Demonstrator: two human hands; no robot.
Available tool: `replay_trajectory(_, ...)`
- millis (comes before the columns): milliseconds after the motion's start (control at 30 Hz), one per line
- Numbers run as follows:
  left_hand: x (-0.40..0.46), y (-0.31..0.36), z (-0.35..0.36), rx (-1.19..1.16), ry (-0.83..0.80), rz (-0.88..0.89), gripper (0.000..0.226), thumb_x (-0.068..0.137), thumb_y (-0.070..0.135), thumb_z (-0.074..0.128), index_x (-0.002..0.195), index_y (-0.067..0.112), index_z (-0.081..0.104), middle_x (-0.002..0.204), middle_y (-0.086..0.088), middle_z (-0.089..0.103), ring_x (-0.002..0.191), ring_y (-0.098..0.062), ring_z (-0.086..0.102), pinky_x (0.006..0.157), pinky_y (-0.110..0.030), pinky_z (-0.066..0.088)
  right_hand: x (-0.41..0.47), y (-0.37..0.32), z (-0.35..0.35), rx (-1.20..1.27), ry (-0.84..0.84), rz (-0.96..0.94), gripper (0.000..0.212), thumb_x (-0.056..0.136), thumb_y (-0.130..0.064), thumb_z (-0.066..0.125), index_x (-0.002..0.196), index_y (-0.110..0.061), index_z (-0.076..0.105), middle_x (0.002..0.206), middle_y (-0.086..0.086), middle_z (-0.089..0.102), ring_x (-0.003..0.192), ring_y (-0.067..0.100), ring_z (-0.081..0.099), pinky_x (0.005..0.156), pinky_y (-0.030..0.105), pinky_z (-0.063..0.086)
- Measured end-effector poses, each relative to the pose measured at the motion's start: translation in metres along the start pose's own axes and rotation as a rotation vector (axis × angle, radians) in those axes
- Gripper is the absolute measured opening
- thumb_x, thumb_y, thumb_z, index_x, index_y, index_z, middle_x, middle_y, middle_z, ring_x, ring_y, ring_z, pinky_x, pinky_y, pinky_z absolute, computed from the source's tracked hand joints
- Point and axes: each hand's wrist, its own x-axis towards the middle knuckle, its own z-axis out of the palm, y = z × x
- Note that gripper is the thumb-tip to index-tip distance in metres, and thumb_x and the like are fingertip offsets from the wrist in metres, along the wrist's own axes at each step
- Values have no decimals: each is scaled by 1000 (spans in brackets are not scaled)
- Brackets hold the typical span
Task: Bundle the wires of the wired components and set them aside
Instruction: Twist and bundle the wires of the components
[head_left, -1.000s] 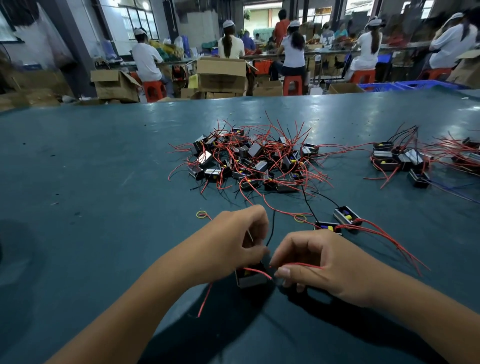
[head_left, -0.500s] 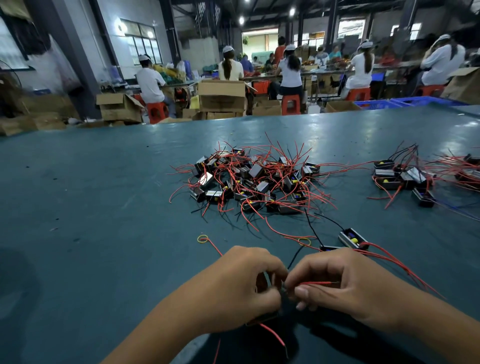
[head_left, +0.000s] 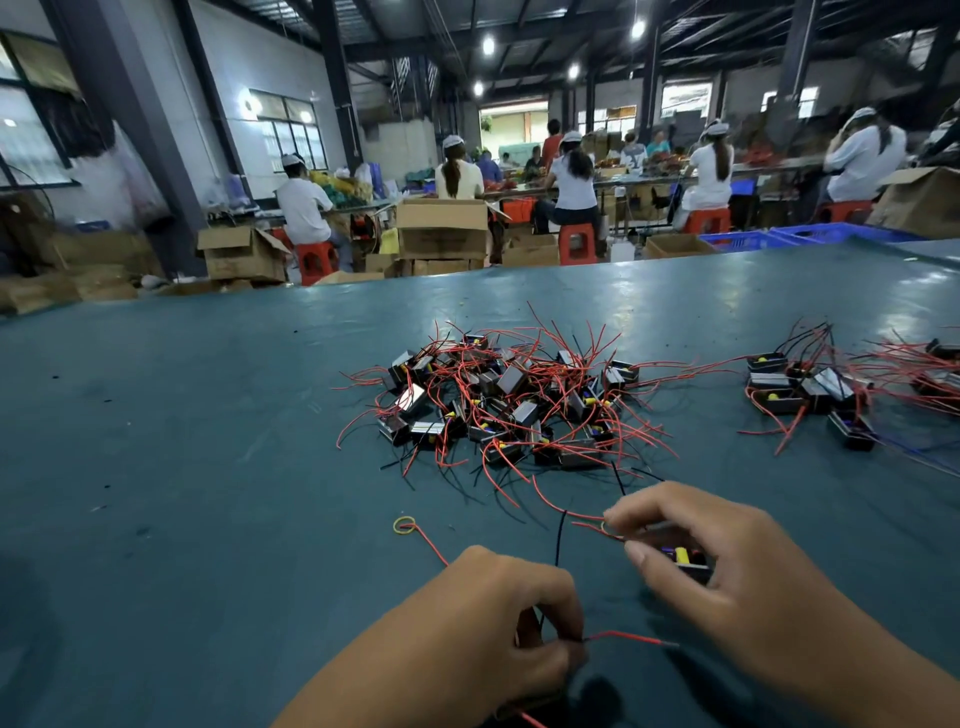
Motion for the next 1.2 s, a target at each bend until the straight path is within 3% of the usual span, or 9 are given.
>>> replay_trajectory(133,1,0,0,21,-2,26,11,86,38,68,93,30,66,71,6,65,64,-5,60,59,-15,41,-1,1,16,-37,-90,6,36,90,-29,67,124,-36,58,120,-31,60,115,-17,52,96,6,38)
replay_trajectory(200,3,0,0,40,-8,42,12,85,37,68,93,28,67,80,2,66,72,-8,62,65,-19,45,-1,3,20,-71,-89,-1,33,90,-26,69,121,-32,61,112,-26,63,108,-14,56,93,8,41)
replay_trajectory(300,6,-1,-2,54,-34,55,11,87,34,68,92,24,69,87,1,64,77,-10,61,74,-27,49,1,4,20,-160,-39,-51,11,88,-24,68,98,-28,70,88,-18,65,87,-2,59,79,12,43)
replay_trajectory(433,6,-5,-6,63,-3,24,4,90,28,69,89,24,68,81,5,64,71,-7,58,69,-25,46,0,7,14,-146,14,9,11,92,-19,66,85,-28,65,78,-12,63,76,7,58,70,19,43)
replay_trajectory(633,5,-9,-1,-6,82,-53,8,91,21,66,88,27,61,73,13,67,61,0,55,59,-13,40,-3,3,15,38,-56,83,17,93,-17,61,90,-34,61,76,-13,67,65,11,62,61,21,47)
replay_trajectory(733,7,-8,2,-22,117,-59,7,94,25,64,91,29,59,80,9,71,65,-4,60,62,-15,43,-3,1,17,77,-63,100,20,91,-17,61,91,-37,59,75,-6,68,63,14,62,63,28,50)
replay_trajectory(900,8,-6,6,30,186,-52,9,97,40,59,94,34,52,78,10,70,66,-7,60,63,-25,47,-4,1,17,118,-37,101,3,91,-32,59,94,-34,59,63,-7,58,55,9,50,56,24,42)
replay_trajectory(1000,8,-6,8,73,216,-41,16,97,49,55,96,33,53,80,12,70,72,-7,62,69,-32,51,-3,-2,19,218,-24,149,11,93,-22,61,90,-32,61,65,0,64,55,10,59,56,25,49)
replay_trajectory(1200,14,1,14,-16,298,23,11,91,42,53,101,39,50,83,21,69,58,-5,54,61,-24,45,-3,-4,21,288,0,183,14,93,-16,61,90,-30,62,63,3,64,53,9,59,55,23,47)
